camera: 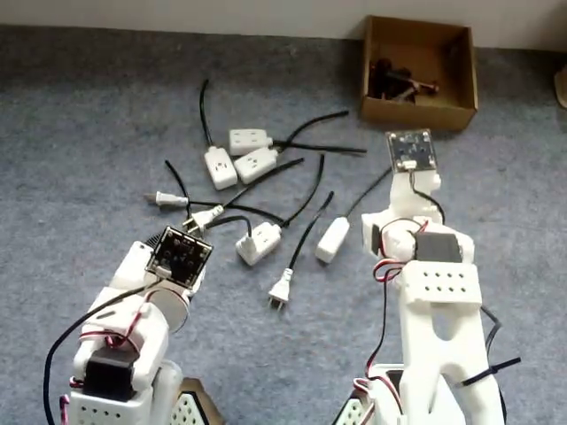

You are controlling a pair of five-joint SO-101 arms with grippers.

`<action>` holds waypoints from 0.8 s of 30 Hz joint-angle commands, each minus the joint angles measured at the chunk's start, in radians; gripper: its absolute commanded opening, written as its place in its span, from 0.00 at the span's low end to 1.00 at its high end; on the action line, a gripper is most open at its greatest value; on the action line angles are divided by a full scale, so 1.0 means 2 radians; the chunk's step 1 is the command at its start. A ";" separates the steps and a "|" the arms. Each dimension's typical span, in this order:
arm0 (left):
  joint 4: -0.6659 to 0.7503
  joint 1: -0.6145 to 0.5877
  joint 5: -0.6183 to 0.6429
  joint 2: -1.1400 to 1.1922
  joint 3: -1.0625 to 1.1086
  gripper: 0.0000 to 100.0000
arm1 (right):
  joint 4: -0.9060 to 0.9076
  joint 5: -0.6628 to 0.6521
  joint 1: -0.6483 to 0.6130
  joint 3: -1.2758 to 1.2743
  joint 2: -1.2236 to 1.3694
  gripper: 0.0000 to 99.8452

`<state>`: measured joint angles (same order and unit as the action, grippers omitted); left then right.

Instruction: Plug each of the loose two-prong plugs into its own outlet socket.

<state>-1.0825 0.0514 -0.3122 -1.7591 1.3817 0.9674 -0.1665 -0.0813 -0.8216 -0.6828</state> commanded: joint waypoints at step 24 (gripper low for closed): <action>0.041 0.144 -0.025 0.396 -0.168 0.22 | -0.033 0.005 0.069 0.004 -0.002 0.20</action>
<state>-1.0533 0.3153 -0.3475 -0.9874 1.0963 0.9291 -0.1634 0.0245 -0.8216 -0.6828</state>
